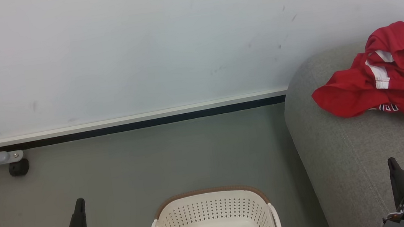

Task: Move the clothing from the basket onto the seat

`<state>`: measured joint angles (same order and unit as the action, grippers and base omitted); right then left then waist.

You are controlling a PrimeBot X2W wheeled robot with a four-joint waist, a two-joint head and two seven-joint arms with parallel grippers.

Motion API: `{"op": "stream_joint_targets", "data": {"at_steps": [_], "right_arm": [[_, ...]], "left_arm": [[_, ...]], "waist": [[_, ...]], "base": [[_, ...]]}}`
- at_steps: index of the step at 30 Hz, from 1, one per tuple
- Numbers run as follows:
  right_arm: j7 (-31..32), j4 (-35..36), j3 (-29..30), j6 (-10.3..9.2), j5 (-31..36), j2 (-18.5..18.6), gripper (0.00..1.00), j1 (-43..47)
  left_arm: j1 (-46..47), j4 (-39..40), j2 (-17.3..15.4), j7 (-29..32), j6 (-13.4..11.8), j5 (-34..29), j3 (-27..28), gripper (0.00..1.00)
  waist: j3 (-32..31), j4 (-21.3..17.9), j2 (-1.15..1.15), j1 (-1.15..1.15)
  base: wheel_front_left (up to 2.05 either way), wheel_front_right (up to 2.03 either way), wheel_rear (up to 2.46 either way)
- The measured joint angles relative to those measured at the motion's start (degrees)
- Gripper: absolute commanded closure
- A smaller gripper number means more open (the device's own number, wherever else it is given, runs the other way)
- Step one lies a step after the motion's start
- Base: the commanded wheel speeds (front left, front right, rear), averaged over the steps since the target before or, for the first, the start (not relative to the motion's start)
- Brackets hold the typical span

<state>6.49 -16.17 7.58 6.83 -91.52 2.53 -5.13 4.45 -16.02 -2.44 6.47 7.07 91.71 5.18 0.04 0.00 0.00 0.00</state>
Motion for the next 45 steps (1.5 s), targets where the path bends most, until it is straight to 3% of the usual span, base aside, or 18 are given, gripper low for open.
{"op": "stream_joint_targets", "data": {"at_steps": [45], "right_arm": [[0.0,0.0,0.0,0.0,0.0,0.0,1.0,0.0]], "left_arm": [[0.0,-0.01,0.0,0.0,0.0,0.0,0.0,1.0]], "waist": [[0.0,0.0,0.0,0.0]], "base": [[0.0,0.0,0.0]]}}
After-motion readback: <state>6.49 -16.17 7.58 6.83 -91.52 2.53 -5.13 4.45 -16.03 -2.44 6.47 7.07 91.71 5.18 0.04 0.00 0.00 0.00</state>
